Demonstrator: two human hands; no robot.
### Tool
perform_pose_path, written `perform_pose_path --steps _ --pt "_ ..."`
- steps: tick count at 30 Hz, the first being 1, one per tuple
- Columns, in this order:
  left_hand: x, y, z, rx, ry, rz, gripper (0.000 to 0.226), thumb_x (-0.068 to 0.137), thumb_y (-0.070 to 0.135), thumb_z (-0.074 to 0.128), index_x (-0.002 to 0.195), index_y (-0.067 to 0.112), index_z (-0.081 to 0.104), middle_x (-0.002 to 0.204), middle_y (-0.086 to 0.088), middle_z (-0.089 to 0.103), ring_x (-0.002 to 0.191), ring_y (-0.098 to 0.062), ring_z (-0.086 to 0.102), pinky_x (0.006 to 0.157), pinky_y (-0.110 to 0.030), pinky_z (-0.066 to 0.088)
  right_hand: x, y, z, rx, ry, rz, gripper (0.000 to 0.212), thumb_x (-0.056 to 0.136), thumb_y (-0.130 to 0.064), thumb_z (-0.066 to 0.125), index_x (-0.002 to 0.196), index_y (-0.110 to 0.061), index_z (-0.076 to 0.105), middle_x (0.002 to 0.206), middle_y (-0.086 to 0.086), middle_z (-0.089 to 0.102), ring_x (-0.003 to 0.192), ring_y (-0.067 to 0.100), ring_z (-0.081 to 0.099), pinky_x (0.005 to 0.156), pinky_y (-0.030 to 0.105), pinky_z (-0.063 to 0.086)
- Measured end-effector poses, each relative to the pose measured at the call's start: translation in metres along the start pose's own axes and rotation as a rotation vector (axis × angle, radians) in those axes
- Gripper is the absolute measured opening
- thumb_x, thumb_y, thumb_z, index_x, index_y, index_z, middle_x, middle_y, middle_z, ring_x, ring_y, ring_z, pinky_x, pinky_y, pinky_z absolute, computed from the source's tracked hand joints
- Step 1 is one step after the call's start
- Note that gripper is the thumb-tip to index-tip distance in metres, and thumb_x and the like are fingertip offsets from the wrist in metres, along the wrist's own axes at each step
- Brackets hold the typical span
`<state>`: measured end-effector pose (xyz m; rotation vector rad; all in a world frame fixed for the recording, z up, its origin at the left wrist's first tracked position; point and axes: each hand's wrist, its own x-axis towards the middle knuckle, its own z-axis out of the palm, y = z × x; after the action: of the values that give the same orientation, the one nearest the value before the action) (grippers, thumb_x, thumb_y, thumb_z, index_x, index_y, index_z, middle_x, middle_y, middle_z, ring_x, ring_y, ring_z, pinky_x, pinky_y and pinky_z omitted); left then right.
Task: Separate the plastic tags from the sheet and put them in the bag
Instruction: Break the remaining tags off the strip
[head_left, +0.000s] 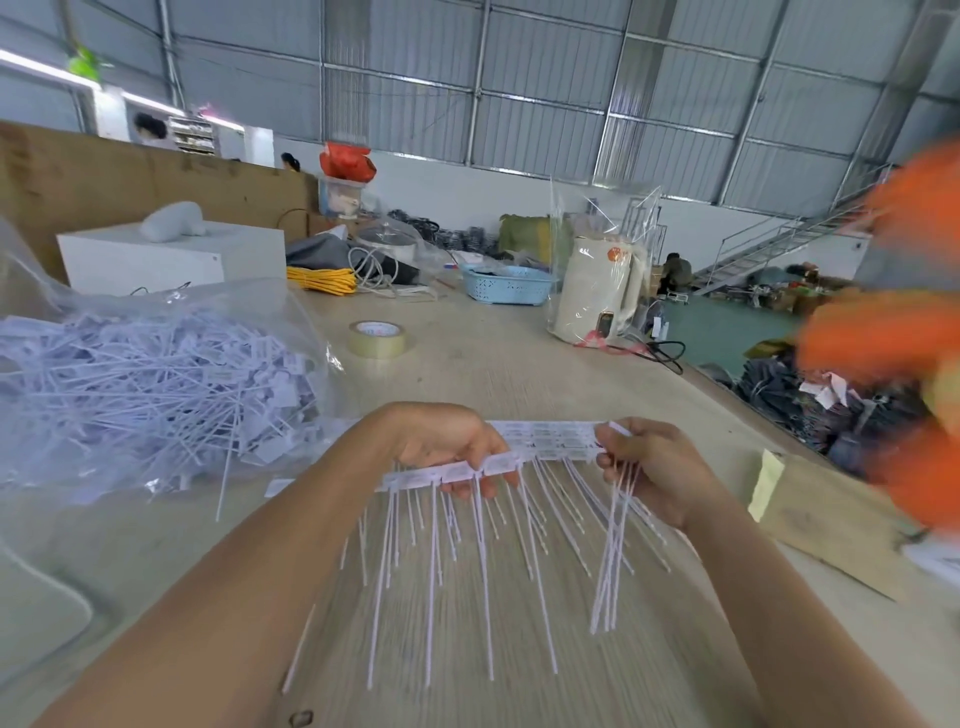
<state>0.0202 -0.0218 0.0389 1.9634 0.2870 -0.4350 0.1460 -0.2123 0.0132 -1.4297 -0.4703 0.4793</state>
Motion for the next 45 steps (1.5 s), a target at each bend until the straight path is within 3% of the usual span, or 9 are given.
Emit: perform_pose_path --steps 8,14,19,22,25,28,31,38,45 --pt "-0.011 0.009 0.009 0.303 0.055 0.011 0.035 0.086 -0.013 0.048 0.12 -0.012 0.054 0.078 -0.01 0.061 0.061 -0.014 0.05 0.056 -0.019 0.043 -0.024 0.024 0.061 -0.294 -0.236 -0.062 0.011 0.087 -0.01 0.065 0.08 -0.003 0.059 0.079 0.02 0.069 0.077 0.035 0.068 0.073 0.043 0.056" --pt "-0.005 0.012 0.007 0.304 0.155 -0.015 0.039 0.084 -0.003 0.061 0.122 -0.002 0.052 0.055 0.004 0.064 0.061 -0.006 0.055 0.058 -0.013 0.041 -0.025 0.023 0.055 -0.348 -0.256 -0.158 0.012 0.082 -0.011 0.071 0.087 -0.003 0.064 0.064 0.002 0.066 0.055 0.014 0.064 0.053 0.02 0.049" --pt "-0.008 0.01 0.001 0.356 0.181 -0.008 0.021 0.086 0.01 0.064 0.1 -0.006 0.067 0.084 -0.008 0.059 0.082 -0.017 0.052 0.075 -0.025 0.041 -0.021 0.019 0.051 -0.404 -0.25 -0.182 0.014 0.075 -0.009 0.077 0.077 -0.007 0.064 0.068 0.005 0.063 0.062 0.017 0.061 0.06 0.027 0.048" --pt "-0.009 0.01 0.0 0.328 0.135 -0.027 0.032 0.095 0.016 0.053 0.114 -0.009 0.06 0.109 -0.023 0.062 0.093 -0.026 0.06 0.094 -0.036 0.048 -0.018 0.017 0.047 -0.372 -0.194 -0.198 0.015 0.075 -0.003 0.076 0.074 -0.006 0.061 0.059 0.003 0.062 0.051 0.014 0.059 0.05 0.022 0.046" --pt "-0.01 0.011 0.002 0.223 0.142 0.064 0.035 0.095 0.013 0.052 0.112 -0.016 0.058 0.088 -0.019 0.066 0.065 -0.016 0.061 0.07 -0.023 0.05 -0.017 0.016 0.046 -0.356 -0.143 -0.214 0.018 0.076 0.004 0.073 0.068 -0.007 0.06 0.048 -0.003 0.061 0.043 0.01 0.059 0.044 0.018 0.045" --pt "-0.009 0.012 0.007 0.133 0.177 0.104 0.033 0.098 0.012 0.045 0.116 -0.013 0.057 0.093 -0.005 0.061 0.082 -0.03 0.062 0.069 -0.026 0.05 -0.019 0.014 0.046 -0.343 -0.122 -0.262 0.019 0.077 0.005 0.07 0.067 -0.006 0.06 0.045 -0.002 0.06 0.039 0.009 0.057 0.041 0.017 0.043" --pt "-0.005 0.011 0.005 -0.055 0.163 0.059 0.022 0.096 0.007 0.045 0.085 -0.005 0.06 0.058 0.0 0.06 0.037 -0.012 0.05 0.042 -0.022 0.039 -0.021 0.011 0.048 -0.34 -0.1 -0.318 0.017 0.078 0.005 0.07 0.068 -0.004 0.06 0.045 -0.001 0.059 0.038 0.01 0.055 0.041 0.016 0.043" --pt "-0.003 0.013 -0.001 -0.267 0.12 -0.062 0.028 0.093 0.005 0.042 0.066 0.003 0.051 0.042 0.001 0.042 0.026 -0.001 0.028 0.03 -0.011 0.026 -0.027 0.006 0.053 -0.491 -0.05 -0.415 0.012 0.078 0.002 0.071 0.074 -0.001 0.06 0.054 0.004 0.06 0.042 0.01 0.055 0.046 0.022 0.047" --pt "-0.012 0.026 0.001 -0.094 0.069 -0.101 0.04 0.09 0.014 0.04 0.05 0.01 0.045 0.032 0.006 0.026 0.025 -0.005 0.019 0.034 -0.014 0.013 -0.014 0.003 0.029 -0.804 0.143 -0.52 0.01 0.074 0.002 0.072 0.076 -0.002 0.063 0.069 0.008 0.061 0.055 0.019 0.057 0.052 0.025 0.044"
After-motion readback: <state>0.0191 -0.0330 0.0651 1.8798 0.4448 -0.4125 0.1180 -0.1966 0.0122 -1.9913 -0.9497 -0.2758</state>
